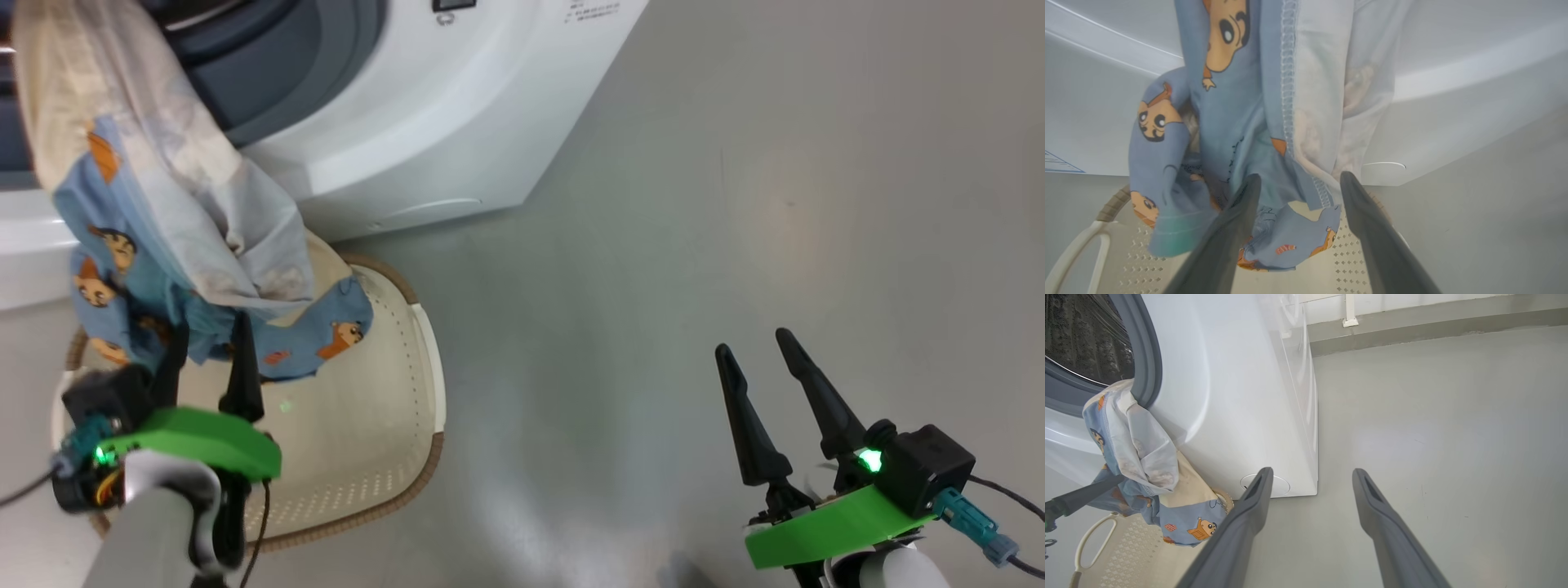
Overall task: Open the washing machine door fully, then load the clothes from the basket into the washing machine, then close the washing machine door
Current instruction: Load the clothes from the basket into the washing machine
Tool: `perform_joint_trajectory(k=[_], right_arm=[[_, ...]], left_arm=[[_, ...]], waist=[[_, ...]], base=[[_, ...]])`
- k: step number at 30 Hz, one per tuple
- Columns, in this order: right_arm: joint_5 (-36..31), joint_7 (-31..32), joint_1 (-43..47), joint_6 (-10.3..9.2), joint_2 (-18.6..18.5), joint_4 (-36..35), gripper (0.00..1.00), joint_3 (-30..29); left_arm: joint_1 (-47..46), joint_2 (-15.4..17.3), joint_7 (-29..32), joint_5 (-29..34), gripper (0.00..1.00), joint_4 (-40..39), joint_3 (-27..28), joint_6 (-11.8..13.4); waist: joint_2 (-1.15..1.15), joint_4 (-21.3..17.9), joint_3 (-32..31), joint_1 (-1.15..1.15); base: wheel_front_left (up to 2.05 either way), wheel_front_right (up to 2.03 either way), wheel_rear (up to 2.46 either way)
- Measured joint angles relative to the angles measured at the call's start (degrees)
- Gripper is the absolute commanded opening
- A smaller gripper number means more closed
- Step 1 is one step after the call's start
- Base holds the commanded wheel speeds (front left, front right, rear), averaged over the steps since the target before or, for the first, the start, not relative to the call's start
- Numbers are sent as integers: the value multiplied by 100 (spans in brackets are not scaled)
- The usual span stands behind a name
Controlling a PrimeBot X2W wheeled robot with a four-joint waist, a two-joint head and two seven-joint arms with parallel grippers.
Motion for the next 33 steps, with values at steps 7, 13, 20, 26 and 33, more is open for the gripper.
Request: perform_joint_trajectory(k=[7, 13, 20, 26, 33], right_arm=[[-8, 0, -129, 0, 1, -132, 100, -8], [-49, 0, -135, 0, 1, -157, 100, 20], [-52, 0, -233, -1, 3, -221, 100, 58], [-93, 0, -233, -1, 2, -242, 100, 54], [-98, 0, -233, -1, 2, -249, 100, 40]], left_arm=[[-697, -94, -43, -59, 100, 458, 194, -224], [-1185, -147, -43, -10, 100, 738, 344, -316], [-1603, -214, -43, 207, 100, 951, 499, -350], [-1772, -318, -43, 488, 100, 883, 924, -364], [-1817, -490, -43, 815, 0, 764, 1233, -364]], waist=[[0, -75, 295, 0], [0, -80, 537, 0], [0, -105, 698, 0], [0, -125, 776, 0], [0, -63, 760, 0]], base=[[0, 0, 0], [0, 0, 0], [0, 0, 0], [0, 0, 0], [0, 0, 0]])
